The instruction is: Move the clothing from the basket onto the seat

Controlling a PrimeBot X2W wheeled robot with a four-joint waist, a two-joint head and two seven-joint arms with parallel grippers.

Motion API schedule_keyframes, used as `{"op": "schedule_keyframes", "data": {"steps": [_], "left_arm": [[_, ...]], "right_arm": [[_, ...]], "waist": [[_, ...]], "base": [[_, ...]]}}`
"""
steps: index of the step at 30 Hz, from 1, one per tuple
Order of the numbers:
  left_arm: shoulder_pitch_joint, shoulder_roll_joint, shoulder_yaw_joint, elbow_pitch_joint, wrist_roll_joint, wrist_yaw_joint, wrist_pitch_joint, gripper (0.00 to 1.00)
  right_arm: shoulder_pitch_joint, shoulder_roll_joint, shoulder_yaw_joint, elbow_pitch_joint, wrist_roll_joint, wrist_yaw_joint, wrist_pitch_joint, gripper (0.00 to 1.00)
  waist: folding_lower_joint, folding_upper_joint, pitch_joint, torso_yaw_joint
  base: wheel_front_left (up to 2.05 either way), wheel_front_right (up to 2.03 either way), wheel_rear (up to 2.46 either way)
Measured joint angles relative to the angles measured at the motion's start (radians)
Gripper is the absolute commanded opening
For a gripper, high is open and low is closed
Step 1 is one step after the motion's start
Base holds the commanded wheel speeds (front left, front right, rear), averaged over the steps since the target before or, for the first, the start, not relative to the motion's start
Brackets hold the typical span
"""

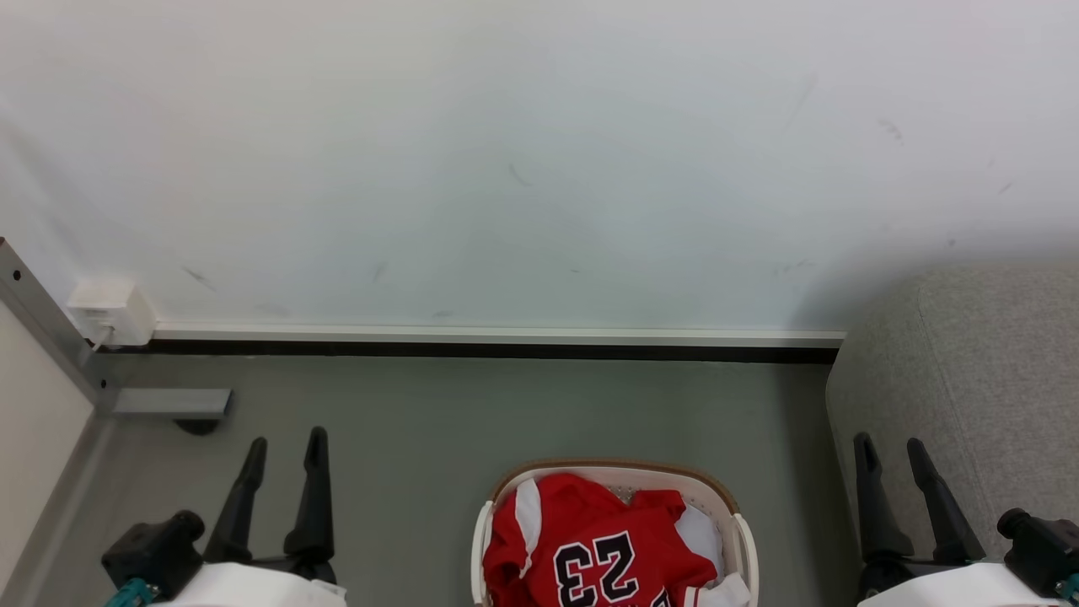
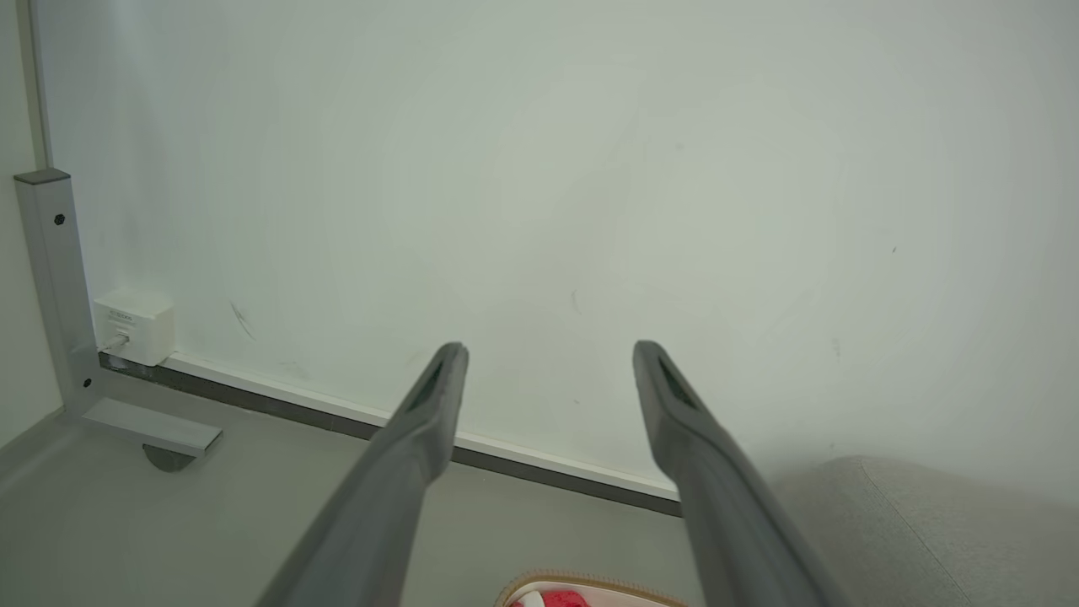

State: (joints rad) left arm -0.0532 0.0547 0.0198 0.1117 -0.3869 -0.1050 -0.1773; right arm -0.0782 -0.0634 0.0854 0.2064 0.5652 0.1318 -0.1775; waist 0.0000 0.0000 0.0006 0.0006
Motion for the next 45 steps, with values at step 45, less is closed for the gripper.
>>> {"op": "schedule_keyframes", "data": {"steps": [45], "left_arm": [[0.004,-0.001,-0.002,-0.014,0.325,-0.02,-0.087,1.0]], "right_arm": [[0.0,0.01,0.018,-0.018,-0.282,0.0,-0.085,1.0]], "waist": [[0.0,0.0,0.005,-0.009]], "base": [[0.0,0.0,0.0]]}}
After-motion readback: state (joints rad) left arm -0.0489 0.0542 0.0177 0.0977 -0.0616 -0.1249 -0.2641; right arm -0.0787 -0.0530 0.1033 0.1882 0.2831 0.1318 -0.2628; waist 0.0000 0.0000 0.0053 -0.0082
